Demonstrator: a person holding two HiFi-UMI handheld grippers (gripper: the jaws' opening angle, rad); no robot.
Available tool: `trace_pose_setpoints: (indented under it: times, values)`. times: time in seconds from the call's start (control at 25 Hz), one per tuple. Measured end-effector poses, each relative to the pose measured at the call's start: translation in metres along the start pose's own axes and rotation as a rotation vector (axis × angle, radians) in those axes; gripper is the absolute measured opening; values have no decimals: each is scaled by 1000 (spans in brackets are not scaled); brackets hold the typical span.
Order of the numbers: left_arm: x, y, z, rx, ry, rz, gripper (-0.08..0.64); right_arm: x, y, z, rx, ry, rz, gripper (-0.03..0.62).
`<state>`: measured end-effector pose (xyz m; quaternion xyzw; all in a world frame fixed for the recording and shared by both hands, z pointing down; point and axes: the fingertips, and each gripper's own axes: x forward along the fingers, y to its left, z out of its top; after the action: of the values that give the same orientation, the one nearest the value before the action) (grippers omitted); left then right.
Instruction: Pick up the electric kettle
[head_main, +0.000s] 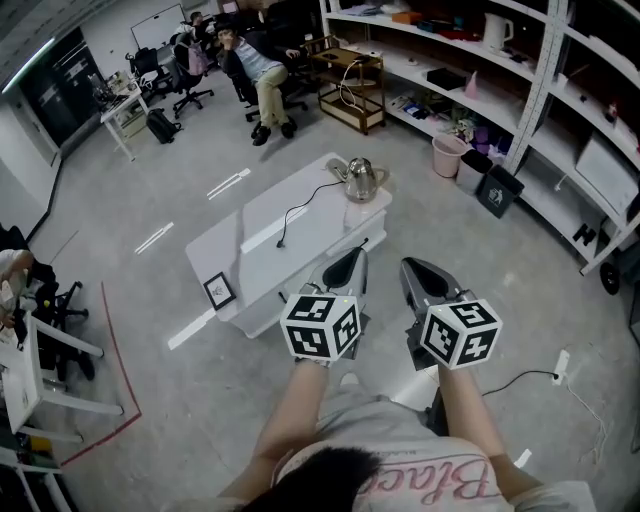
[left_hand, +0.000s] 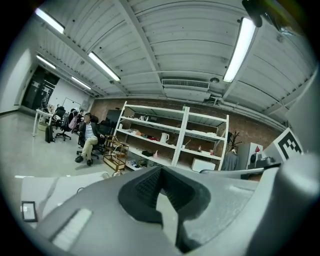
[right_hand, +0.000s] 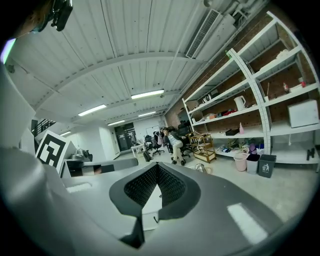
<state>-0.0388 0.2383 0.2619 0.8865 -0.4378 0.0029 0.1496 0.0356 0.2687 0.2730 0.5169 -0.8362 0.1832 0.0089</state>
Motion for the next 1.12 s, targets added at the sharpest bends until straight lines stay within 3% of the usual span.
trace_pose_setpoints:
  times: [0.36,0.72,1.12]
  values:
    - [40,55,17,75,16,-53,0,77,-10,14,-12,-4,-45,23]
    - [63,84,12,12,1,-68,2,108,-20,1,-50,53,-73,23]
    - [88,100,19,-26,-17,-60,2,130,-35,9,-80,50,-73,23]
